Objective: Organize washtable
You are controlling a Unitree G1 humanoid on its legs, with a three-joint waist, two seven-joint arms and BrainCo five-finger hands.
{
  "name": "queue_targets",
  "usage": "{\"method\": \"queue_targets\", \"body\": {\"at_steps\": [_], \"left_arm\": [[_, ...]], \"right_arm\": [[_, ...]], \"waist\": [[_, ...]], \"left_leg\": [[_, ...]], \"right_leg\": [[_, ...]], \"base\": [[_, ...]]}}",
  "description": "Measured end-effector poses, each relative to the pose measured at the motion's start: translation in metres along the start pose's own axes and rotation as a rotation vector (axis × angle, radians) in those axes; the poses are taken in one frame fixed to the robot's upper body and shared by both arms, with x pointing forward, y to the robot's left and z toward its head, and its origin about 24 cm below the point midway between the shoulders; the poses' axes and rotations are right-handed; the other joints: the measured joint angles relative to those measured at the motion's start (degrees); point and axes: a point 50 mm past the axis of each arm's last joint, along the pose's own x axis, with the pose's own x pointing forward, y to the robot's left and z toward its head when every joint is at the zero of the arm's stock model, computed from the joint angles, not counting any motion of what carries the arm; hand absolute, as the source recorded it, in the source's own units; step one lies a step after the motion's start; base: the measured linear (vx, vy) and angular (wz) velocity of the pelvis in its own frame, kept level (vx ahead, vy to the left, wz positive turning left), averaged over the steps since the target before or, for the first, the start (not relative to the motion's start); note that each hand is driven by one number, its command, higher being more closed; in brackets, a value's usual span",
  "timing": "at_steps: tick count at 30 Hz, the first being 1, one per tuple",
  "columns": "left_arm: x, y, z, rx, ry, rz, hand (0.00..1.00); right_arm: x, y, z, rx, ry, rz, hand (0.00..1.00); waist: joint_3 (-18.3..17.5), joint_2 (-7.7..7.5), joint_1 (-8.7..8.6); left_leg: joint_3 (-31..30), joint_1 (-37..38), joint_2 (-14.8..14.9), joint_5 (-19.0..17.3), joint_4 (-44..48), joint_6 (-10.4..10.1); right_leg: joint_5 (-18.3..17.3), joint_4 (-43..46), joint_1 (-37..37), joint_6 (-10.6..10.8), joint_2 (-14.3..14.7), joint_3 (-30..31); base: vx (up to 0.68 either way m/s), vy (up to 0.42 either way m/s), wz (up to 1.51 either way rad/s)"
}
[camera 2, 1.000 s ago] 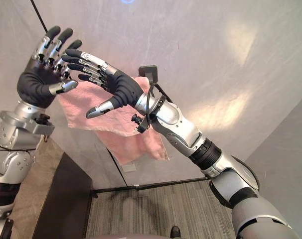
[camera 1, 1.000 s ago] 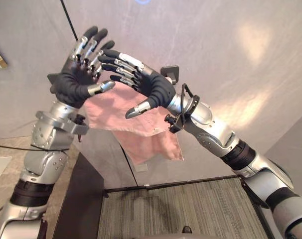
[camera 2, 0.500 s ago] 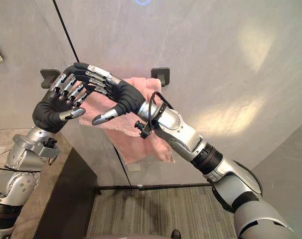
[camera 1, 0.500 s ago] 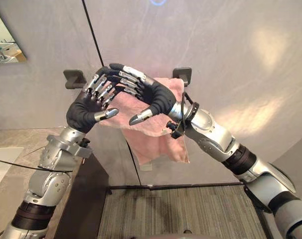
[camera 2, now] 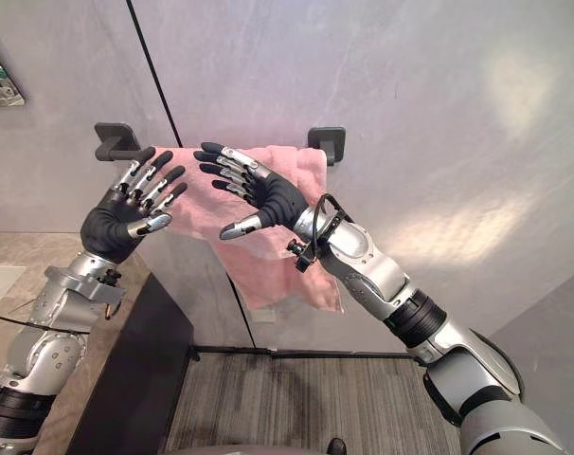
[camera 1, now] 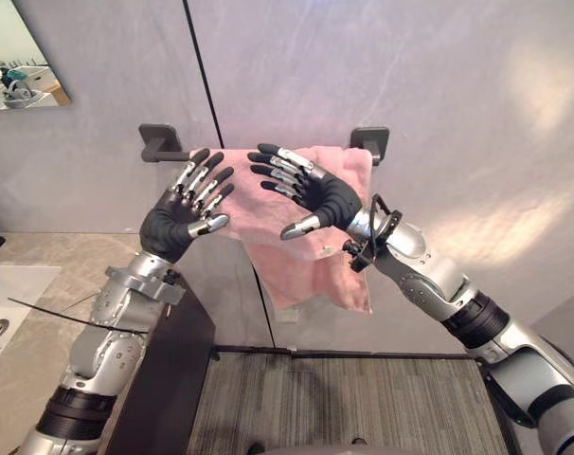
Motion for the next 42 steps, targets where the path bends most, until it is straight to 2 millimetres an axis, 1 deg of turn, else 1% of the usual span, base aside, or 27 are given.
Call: {"method": "queue_targets", "body": {"at_steps": [3, 5, 9, 13, 16, 19, 22, 23, 25, 29, 30, 32, 34, 36, 37, 39, 40, 42], "left_arm": [[-0.001, -0.006, -0.012, -0.035, 0.040, -0.002, 0.00], [-0.004, -0.006, -0.016, -0.049, 0.050, 0.013, 0.00], [-0.002, -0.016, -0.027, -0.093, 0.072, -0.007, 0.00], [0.000, -0.022, -0.031, -0.122, 0.065, 0.000, 0.00], [0.004, -0.027, -0.034, -0.133, 0.072, -0.008, 0.00], [0.014, -0.030, -0.029, -0.128, 0.042, -0.018, 0.00], [0.024, -0.032, -0.021, -0.112, 0.011, -0.031, 0.00], [0.031, -0.034, -0.016, -0.102, -0.013, -0.050, 0.00], [0.034, -0.034, -0.013, -0.094, -0.024, -0.052, 0.00], [0.044, -0.033, -0.002, -0.063, -0.067, -0.045, 0.00], [0.047, -0.030, 0.002, -0.042, -0.080, -0.037, 0.00], [0.055, -0.016, 0.010, -0.004, -0.098, 0.003, 0.00], [0.066, 0.007, 0.026, 0.067, -0.123, 0.058, 0.00], [0.069, 0.015, 0.030, 0.093, -0.138, 0.056, 0.00], [0.071, 0.018, 0.031, 0.097, -0.139, 0.057, 0.00], [0.076, 0.026, 0.037, 0.109, -0.158, 0.069, 0.00], [0.075, 0.032, 0.039, 0.112, -0.166, 0.094, 0.00], [0.070, 0.044, 0.050, 0.118, -0.208, 0.148, 0.00]], "right_arm": [[-0.003, 0.001, -0.005, 0.022, 0.009, -0.015, 0.00], [-0.002, 0.003, -0.006, 0.037, 0.003, -0.015, 0.00], [0.000, 0.004, -0.008, 0.073, -0.010, -0.036, 0.00], [0.002, 0.000, -0.010, 0.100, -0.022, -0.071, 0.00], [0.003, 0.000, -0.009, 0.110, -0.033, -0.079, 0.00], [0.007, 0.000, -0.006, 0.126, -0.057, -0.097, 0.00], [0.009, -0.005, 0.002, 0.118, -0.085, -0.120, 0.00], [0.011, -0.006, 0.004, 0.113, -0.090, -0.121, 0.00], [0.013, -0.007, 0.007, 0.107, -0.100, -0.121, 0.00], [0.022, -0.008, 0.019, 0.110, -0.145, -0.113, 0.00], [0.024, -0.010, 0.020, 0.114, -0.153, -0.119, 0.00], [0.026, -0.011, 0.022, 0.121, -0.162, -0.120, 0.00], [0.028, -0.012, 0.027, 0.122, -0.175, -0.111, 0.00], [0.026, -0.015, 0.028, 0.128, -0.179, -0.123, 0.00], [0.026, -0.016, 0.028, 0.135, -0.179, -0.128, 0.00], [0.029, -0.017, 0.031, 0.161, -0.207, -0.138, 0.00], [0.030, -0.017, 0.030, 0.171, -0.213, -0.141, 0.00], [0.031, -0.018, 0.028, 0.198, -0.226, -0.159, 0.00]], "waist": [[0.11, -0.17, 0.09], [0.45, -0.16, -0.01], [1.42, -0.17, -0.02], [3.30, -0.15, -0.01], [3.87, -0.16, -0.01], [5.43, -0.17, -0.04], [6.49, -0.22, -0.07], [7.09, -0.18, -0.15], [7.27, -0.18, -0.13], [9.31, -0.30, -0.09], [9.84, -0.43, 0.14], [10.43, -0.52, 0.09], [11.62, -1.27, 0.10], [12.51, -1.92, 0.18], [12.67, -2.19, 0.64], [13.37, -3.31, 1.66], [13.60, -3.75, 1.72], [14.40, -5.09, 1.69]], "left_leg": [[-0.23, -0.63, -0.15, 0.04, -0.01, 0.06], [-0.23, -1.17, -0.17, 0.15, -0.02, 0.20], [-0.12, -2.35, -0.17, 0.15, -0.05, 0.20], [0.34, -3.51, -0.11, 0.19, -0.02, 0.24], [0.38, -4.73, -0.11, 0.41, 0.01, 0.22], [0.33, -5.83, -0.11, 0.45, 0.02, 0.22], [0.30, -6.65, -0.11, 0.48, 0.02, 0.25], [0.33, -7.06, -0.12, 0.48, 0.02, 0.25], [0.44, -7.64, -0.12, 0.55, 0.02, 0.31], [1.64, -9.07, -0.15, 0.81, 0.02, 0.39], [2.41, -9.17, -0.14, 0.84, 0.02, 0.39], [3.31, -9.75, -0.12, 1.03, 0.02, 0.36], [4.15, -10.57, -0.04, 1.30, 0.03, 0.28], [4.91, -10.82, 0.02, 1.57, 0.03, 0.34], [5.59, -10.97, 0.05, 1.57, 0.03, 0.34], [7.67, -11.10, 0.07, 1.88, 0.02, 0.26], [8.72, -11.10, 0.05, 1.94, 0.02, 0.18], [10.97, -11.05, 0.24, 2.24, -0.05, -0.53]], "right_leg": [[-0.02, 0.01, -0.49, 0.02, -0.16, -0.22], [-0.01, 0.02, -1.06, 0.02, -0.17, -0.19], [0.00, 0.02, -2.27, 0.01, -0.15, -0.03], [0.12, 0.05, -3.81, -0.10, -0.03, 0.48], [0.35, 0.25, -5.12, -0.13, 0.03, 0.70], [0.50, 0.27, -6.19, -0.20, 0.06, 0.79], [0.56, 0.28, -7.02, -0.23, 0.07, 0.77], [0.57, 0.28, -7.46, -0.24, 0.07, 0.79], [0.82, 0.28, -8.21, -0.30, 0.09, 0.96], [1.84, 0.29, -10.59, -0.34, 0.12, 2.34], [2.10, 0.29, -11.05, -0.46, 0.18, 3.05], [2.55, 0.27, -12.03, -0.63, 0.23, 3.71], [3.36, 0.27, -13.65, -0.93, 0.40, 5.14], [3.97, 0.27, -14.36, -1.12, 0.58, 6.09], [4.30, 0.27, -14.83, -1.22, 0.65, 6.58], [5.43, 0.24, -16.21, -1.41, 0.81, 8.83], [5.49, 0.22, -16.75, -1.33, 0.84, 9.61], [5.41, 0.06, -17.98, -1.41, 0.90, 11.36]], "base": [[0.01, 0.006, 0.05], [0.00, 0.000, 0.00], [0.00, 0.001, -0.01], [0.01, 0.004, -0.06], [0.04, 0.006, -0.04], [0.01, 0.002, -0.01], [0.00, 0.000, 0.00], [0.00, 0.000, 0.00], [0.01, 0.006, -0.06], [-0.02, 0.011, -0.19], [-0.04, 0.016, -0.27], [-0.05, 0.010, -0.25], [-0.04, 0.003, -0.27], [-0.05, 0.004, -0.21], [-0.07, 0.012, -0.35], [-0.09, 0.006, -0.44], [-0.11, 0.000, -0.51], [-0.11, -0.001, -0.49]]}}
